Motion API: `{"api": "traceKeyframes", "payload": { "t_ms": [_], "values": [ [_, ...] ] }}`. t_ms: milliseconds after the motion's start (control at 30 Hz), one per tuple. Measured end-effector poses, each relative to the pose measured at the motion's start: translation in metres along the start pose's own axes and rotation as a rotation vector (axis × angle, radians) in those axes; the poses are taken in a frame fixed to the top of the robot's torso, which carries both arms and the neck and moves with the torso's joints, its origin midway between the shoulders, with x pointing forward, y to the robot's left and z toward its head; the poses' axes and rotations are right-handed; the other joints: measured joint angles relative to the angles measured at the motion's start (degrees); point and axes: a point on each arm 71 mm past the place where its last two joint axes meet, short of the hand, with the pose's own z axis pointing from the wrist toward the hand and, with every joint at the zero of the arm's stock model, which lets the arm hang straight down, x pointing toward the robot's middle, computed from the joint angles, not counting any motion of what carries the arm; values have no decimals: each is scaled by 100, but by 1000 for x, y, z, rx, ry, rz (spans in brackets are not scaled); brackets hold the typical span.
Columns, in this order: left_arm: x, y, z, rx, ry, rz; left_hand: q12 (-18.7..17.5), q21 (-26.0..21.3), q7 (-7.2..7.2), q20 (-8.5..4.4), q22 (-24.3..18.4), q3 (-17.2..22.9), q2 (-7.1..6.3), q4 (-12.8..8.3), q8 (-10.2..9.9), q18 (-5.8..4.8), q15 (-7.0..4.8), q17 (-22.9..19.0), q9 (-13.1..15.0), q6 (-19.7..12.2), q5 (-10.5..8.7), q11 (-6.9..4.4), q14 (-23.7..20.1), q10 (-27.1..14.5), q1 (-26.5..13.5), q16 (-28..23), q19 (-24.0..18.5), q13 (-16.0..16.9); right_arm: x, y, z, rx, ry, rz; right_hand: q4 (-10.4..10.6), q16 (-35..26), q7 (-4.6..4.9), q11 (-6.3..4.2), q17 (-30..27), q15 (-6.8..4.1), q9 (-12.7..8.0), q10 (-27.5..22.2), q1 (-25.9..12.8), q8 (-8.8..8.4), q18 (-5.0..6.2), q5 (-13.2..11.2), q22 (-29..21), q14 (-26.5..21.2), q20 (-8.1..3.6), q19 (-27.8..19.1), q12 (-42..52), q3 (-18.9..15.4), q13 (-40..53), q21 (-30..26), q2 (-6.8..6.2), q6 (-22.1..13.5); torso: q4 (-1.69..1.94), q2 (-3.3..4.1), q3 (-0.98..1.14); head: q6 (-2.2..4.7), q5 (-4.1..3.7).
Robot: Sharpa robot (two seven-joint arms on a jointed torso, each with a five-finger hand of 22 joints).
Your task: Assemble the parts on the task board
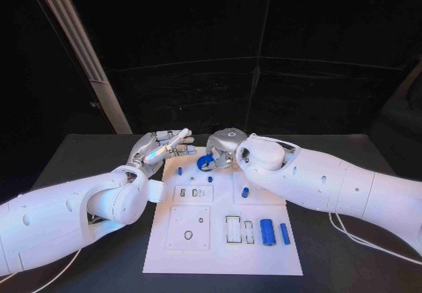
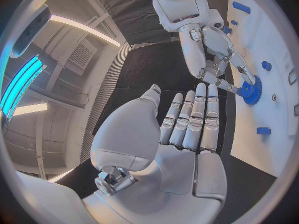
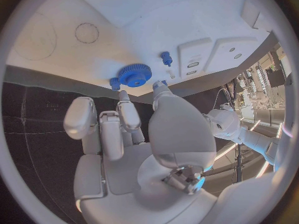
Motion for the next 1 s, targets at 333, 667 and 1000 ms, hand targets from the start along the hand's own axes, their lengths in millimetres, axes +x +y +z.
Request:
{"api": "traceKeyframes", "payload": {
  "t_ms": [333,667,1000],
  "values": [
    [0,0,0,0,-1,1,0,0,0,0,-8,0,0,0,0,0,0,0,0,0,0,0,0,0,0,0,0,0,0,-5,-5,-5,-5,13,-11,0,19,-1,0,0,18,2,-86,0,0,298,30,0,41,0,88,-161,99,0,95,-20,-1,0,2,7,-1],
    [-7,-1,-1,2,-13,7,0,0,0,-8,-13,0,0,0,0,0,0,0,0,0,0,0,0,0,0,0,8,0,-7,-70,-56,18,-103,190,-587,-155,-2,-51,0,0,22,-93,1088,0,0,394,-297,0,30,-133,-122,-46,-67,-164,295,1,-39,-21,9,36,1],
    [-9,-2,1,4,-16,10,0,0,50,-56,-38,-16,24,-79,0,-1,-64,7,0,113,0,-40,208,166,24,0,181,0,-9,-138,-111,64,-135,468,-960,-188,-22,-51,0,0,21,-174,1503,0,0,249,-478,0,39,-208,-273,-44,-200,-254,127,22,-111,-56,46,62,-2]
  ]
}}
